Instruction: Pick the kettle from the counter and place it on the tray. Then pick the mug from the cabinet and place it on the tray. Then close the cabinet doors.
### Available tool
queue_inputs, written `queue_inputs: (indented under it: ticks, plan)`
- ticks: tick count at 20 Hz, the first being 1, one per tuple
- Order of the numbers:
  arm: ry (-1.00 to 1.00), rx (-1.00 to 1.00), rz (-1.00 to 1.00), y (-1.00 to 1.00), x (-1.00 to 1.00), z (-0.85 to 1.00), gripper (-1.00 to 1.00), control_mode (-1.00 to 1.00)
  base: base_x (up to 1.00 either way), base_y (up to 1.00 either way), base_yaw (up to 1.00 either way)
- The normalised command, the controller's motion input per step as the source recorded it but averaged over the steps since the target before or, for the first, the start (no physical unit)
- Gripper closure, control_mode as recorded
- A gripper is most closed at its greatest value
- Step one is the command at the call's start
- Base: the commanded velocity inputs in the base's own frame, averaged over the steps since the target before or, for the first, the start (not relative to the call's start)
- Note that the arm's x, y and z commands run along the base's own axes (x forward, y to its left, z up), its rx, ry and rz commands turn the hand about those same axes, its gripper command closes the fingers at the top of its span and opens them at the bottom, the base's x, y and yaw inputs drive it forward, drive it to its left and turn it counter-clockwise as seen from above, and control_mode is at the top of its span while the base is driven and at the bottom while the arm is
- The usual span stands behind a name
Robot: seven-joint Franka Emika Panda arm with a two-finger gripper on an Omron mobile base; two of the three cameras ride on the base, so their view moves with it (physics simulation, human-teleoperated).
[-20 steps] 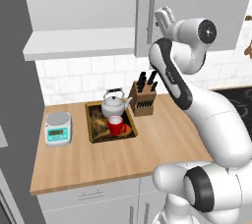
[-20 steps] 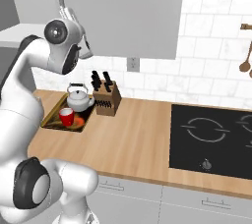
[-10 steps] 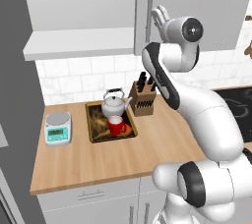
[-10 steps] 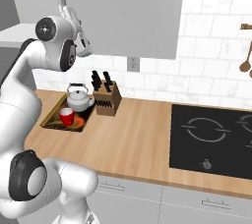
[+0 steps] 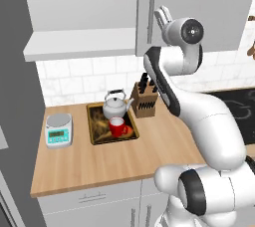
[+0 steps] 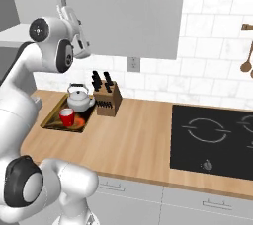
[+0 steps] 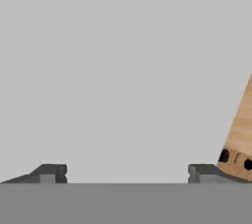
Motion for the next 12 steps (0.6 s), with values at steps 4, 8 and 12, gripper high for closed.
queue_inputs:
  ticks: [4,8,12]
  plan:
    - [0.0,0.0,-0.02,0.05,-0.45,0.05,-1.0,-1.0,0.0,0.0,0.0]
    - [0.0,0.0,0.0,0.0,-0.57,0.02,-1.0,-1.0,0.0,0.0,0.0]
    - [-0.02,-0.01,0.0,0.0,-0.69,0.06,-1.0,-1.0,0.0,0.0,0.0]
